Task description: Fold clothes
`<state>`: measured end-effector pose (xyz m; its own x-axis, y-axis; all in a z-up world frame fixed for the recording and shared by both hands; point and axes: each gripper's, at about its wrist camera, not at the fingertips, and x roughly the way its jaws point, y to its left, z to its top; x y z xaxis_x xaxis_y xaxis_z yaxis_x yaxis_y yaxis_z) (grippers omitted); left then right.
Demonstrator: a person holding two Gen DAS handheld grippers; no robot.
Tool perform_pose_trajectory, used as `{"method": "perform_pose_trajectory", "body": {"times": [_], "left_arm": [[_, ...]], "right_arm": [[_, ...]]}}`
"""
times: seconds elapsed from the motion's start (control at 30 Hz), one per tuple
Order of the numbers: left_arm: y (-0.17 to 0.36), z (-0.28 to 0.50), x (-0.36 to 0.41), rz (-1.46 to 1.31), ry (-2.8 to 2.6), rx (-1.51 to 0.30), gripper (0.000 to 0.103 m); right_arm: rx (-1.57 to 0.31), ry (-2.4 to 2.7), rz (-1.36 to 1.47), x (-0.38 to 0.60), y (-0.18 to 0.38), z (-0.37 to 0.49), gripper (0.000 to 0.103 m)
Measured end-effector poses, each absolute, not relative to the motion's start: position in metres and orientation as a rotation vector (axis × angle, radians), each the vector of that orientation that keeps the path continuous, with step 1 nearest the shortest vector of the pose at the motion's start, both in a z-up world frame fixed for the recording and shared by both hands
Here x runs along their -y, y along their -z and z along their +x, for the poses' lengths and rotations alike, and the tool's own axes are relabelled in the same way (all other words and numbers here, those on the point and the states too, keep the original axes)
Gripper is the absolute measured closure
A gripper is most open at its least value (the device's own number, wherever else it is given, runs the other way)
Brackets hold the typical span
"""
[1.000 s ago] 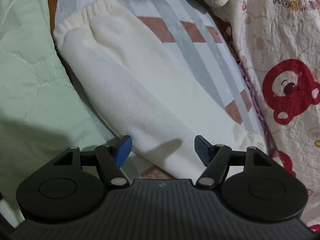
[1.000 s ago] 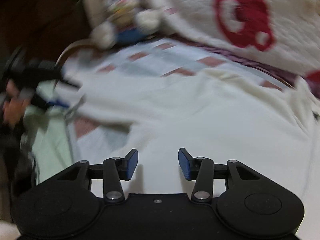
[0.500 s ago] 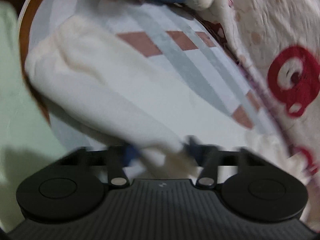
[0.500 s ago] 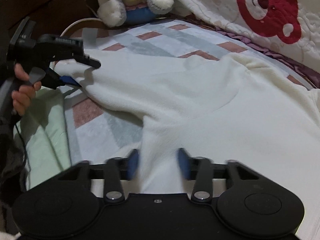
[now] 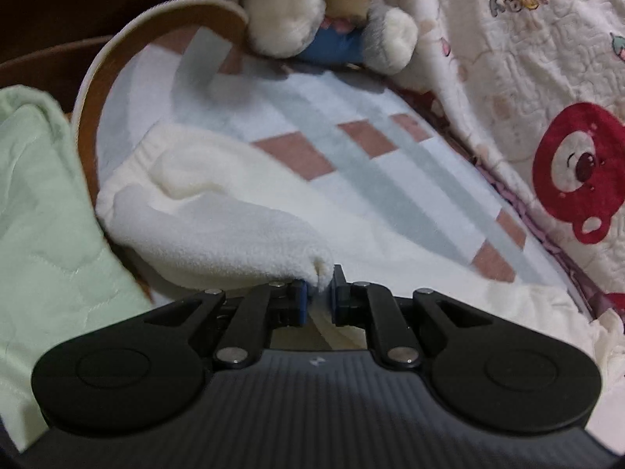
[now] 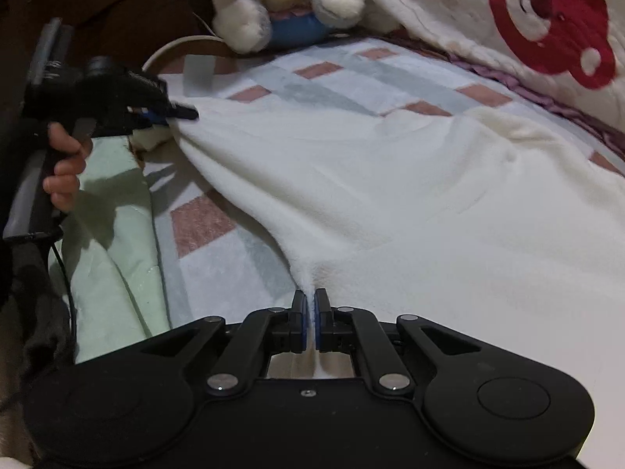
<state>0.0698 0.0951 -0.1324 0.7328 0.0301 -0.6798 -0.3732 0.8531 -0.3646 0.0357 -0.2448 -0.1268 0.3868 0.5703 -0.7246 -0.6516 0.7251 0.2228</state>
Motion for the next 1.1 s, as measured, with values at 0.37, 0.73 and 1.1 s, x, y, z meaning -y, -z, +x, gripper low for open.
{"method": "perform_pose_trajectory", "body": {"times": [0.37,0.73,1.1], "left_arm": [[0.148,0.073,-0.098,-0.536,-0.256,-0.775,0.092],[0.148,0.073,-0.093,-0.502,-0.258,-0.805,0.092],[0.154,0.072,-0.09,-0.405,-0.22,-0.809,0.092]], "right_arm": [[-0.83,-0.664,0.099,0.317,0.112,0.059,0.057],[-0.721,-0.229,-0.094,0.407,0.096,0.159,0.035],[-0.711,-0.268,0.075,0.463,0.103,0.245,0.091]]}}
